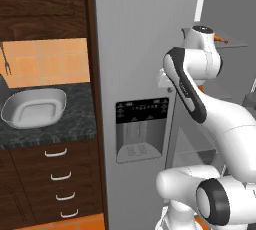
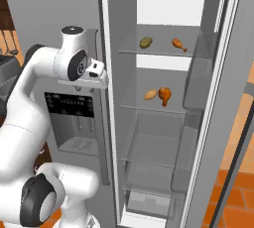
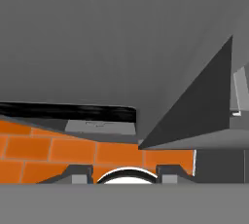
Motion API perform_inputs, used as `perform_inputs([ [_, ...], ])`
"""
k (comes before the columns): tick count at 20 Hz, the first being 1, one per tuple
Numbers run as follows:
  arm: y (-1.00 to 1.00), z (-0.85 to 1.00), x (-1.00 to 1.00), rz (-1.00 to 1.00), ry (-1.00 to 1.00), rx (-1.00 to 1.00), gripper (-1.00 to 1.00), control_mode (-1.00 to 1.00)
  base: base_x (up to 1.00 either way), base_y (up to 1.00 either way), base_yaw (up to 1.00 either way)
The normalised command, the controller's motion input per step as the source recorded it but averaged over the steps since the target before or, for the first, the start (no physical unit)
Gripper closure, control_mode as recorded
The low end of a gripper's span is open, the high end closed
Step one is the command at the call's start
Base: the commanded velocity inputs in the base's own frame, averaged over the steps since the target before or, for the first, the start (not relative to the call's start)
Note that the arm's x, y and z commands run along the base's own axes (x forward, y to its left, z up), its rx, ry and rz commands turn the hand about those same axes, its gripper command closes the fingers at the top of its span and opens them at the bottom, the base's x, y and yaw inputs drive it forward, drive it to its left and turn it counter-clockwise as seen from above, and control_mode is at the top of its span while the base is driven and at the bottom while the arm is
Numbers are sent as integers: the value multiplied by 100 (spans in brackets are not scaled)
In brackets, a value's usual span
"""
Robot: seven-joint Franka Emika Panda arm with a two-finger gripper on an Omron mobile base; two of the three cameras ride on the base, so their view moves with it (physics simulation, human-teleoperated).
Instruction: Place one potato and one chicken drumstick in each tupperware on the nearby counter, to pack two identical lunches.
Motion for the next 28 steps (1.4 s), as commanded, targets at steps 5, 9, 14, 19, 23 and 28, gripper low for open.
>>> perform_inputs([
  [5, -33, -2, -70, -10, -22, 0, -100, -100, 0, 0, 0],
  [9, -75, 17, -81, -15, -31, 1, -100, -100, 0, 0, 0],
  [14, -78, 0, -5, -11, -20, -2, -100, -100, 0, 0, 0],
  [19, -97, 9, 69, -7, -7, -2, -100, -100, 0, 0, 0],
  [23, -95, 0, 100, -1, 14, 0, -100, -100, 0, 0, 0],
  [28, -45, -43, 100, 3, 23, 0, -100, -100, 0, 0, 0],
])
